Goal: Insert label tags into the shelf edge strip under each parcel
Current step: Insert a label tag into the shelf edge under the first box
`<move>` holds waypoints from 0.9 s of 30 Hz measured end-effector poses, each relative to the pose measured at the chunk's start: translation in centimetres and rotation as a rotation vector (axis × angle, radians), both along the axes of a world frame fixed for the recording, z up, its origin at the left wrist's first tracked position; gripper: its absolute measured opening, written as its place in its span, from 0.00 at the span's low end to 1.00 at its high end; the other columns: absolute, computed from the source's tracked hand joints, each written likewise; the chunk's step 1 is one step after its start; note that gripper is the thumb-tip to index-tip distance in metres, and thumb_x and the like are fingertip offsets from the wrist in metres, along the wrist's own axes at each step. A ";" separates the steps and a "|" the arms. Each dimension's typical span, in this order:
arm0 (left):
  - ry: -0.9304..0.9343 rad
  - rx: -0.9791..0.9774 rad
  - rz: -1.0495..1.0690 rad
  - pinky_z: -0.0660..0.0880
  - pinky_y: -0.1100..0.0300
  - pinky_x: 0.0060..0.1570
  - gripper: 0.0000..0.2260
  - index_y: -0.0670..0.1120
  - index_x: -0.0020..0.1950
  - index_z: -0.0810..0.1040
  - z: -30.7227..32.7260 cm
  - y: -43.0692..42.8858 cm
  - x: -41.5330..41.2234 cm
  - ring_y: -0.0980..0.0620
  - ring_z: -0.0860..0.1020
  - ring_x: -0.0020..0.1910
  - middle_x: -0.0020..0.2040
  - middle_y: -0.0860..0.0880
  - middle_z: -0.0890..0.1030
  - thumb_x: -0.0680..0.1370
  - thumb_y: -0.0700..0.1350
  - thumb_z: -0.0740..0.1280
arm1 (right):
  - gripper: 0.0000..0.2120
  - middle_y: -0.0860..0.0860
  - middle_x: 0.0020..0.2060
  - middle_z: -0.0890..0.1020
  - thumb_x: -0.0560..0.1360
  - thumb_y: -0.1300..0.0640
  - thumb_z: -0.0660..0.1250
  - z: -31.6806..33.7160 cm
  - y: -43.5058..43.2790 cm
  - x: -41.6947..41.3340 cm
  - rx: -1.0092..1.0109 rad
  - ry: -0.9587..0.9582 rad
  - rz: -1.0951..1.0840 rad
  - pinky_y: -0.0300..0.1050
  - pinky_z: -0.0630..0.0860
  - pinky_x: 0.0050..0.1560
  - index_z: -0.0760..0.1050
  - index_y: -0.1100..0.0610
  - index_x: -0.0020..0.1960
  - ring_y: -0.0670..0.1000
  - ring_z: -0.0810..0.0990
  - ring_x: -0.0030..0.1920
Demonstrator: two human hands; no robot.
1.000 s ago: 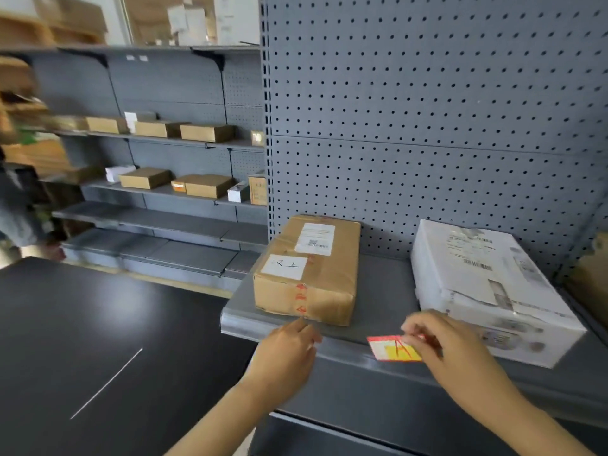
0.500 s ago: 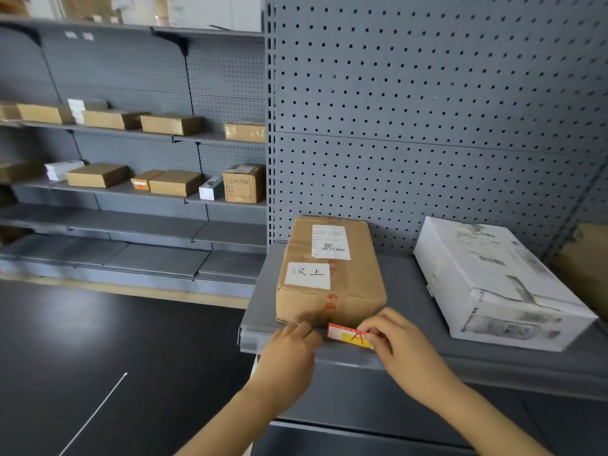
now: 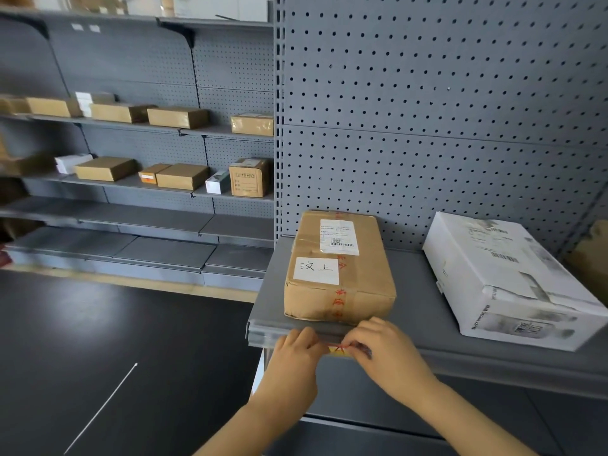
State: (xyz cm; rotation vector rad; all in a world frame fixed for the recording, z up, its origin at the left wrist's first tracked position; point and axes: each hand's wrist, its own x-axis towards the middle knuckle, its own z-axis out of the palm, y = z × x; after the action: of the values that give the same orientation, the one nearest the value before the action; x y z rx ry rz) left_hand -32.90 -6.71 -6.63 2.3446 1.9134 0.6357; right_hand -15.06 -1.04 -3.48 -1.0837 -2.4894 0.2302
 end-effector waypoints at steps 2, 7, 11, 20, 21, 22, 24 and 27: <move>0.010 -0.008 0.010 0.61 0.61 0.55 0.24 0.52 0.64 0.72 0.0 0.0 -0.1 0.50 0.67 0.58 0.59 0.52 0.71 0.72 0.32 0.59 | 0.05 0.43 0.42 0.80 0.76 0.55 0.67 -0.2 0.0 -0.2 0.027 -0.029 0.024 0.42 0.73 0.44 0.80 0.48 0.49 0.47 0.75 0.46; 0.009 0.010 0.008 0.61 0.61 0.56 0.26 0.55 0.67 0.69 0.0 -0.1 0.0 0.50 0.67 0.60 0.61 0.53 0.70 0.73 0.33 0.59 | 0.07 0.45 0.45 0.79 0.77 0.55 0.64 -0.1 0.3 -0.6 0.056 -0.104 0.052 0.46 0.75 0.44 0.80 0.49 0.52 0.48 0.75 0.47; 0.053 0.016 0.019 0.62 0.59 0.59 0.20 0.53 0.66 0.69 -0.2 -0.6 -0.2 0.49 0.68 0.62 0.63 0.52 0.71 0.76 0.37 0.59 | 0.09 0.46 0.47 0.78 0.77 0.59 0.64 -0.4 0.1 -0.7 0.053 -0.138 0.033 0.46 0.75 0.44 0.80 0.50 0.53 0.50 0.75 0.48; 0.040 0.008 0.025 0.61 0.58 0.63 0.17 0.54 0.65 0.69 0.0 -1.4 -0.8 0.52 0.68 0.62 0.64 0.53 0.70 0.78 0.40 0.59 | 0.18 0.48 0.50 0.73 0.70 0.70 0.64 -0.4 -0.1 -1.7 0.127 -0.263 0.036 0.46 0.72 0.49 0.72 0.51 0.54 0.51 0.69 0.51; 0.043 0.005 0.026 0.61 0.58 0.64 0.16 0.53 0.65 0.69 0.0 -1.4 -0.9 0.52 0.68 0.62 0.64 0.53 0.70 0.79 0.40 0.59 | 0.19 0.48 0.50 0.73 0.69 0.70 0.64 -0.3 0.0 -1.8 0.139 -0.271 0.035 0.46 0.72 0.49 0.72 0.51 0.54 0.51 0.69 0.51; 0.045 0.001 0.026 0.61 0.58 0.64 0.16 0.53 0.65 0.69 0.1 -1.5 -0.9 0.52 0.68 0.62 0.64 0.53 0.70 0.79 0.41 0.59 | 0.20 0.49 0.50 0.73 0.69 0.71 0.63 -0.3 0.0 -1.8 0.146 -0.274 0.035 0.47 0.72 0.49 0.72 0.52 0.55 0.52 0.69 0.51; 0.049 -0.007 0.025 0.61 0.57 0.64 0.15 0.53 0.65 0.69 0.1 -1.6 -1.0 0.52 0.67 0.62 0.65 0.53 0.69 0.79 0.42 0.59 | 0.22 0.50 0.51 0.72 0.68 0.73 0.63 -0.2 -0.1 -1.8 0.154 -0.273 0.030 0.47 0.72 0.48 0.72 0.53 0.56 0.53 0.69 0.52; 0.058 -0.012 0.020 0.62 0.57 0.64 0.15 0.53 0.66 0.69 0.3 -1.9 -1.1 0.51 0.68 0.61 0.64 0.53 0.70 0.79 0.42 0.58 | 0.23 0.50 0.51 0.72 0.67 0.73 0.63 -0.2 -0.2 -1.9 0.173 -0.263 0.014 0.46 0.72 0.48 0.73 0.53 0.57 0.53 0.69 0.52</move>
State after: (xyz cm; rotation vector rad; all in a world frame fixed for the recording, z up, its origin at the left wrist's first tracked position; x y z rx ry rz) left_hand -34.04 -8.58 -6.36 2.3651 1.9611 0.5620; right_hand -16.93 -1.27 -3.65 -1.0835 -2.6875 -0.1316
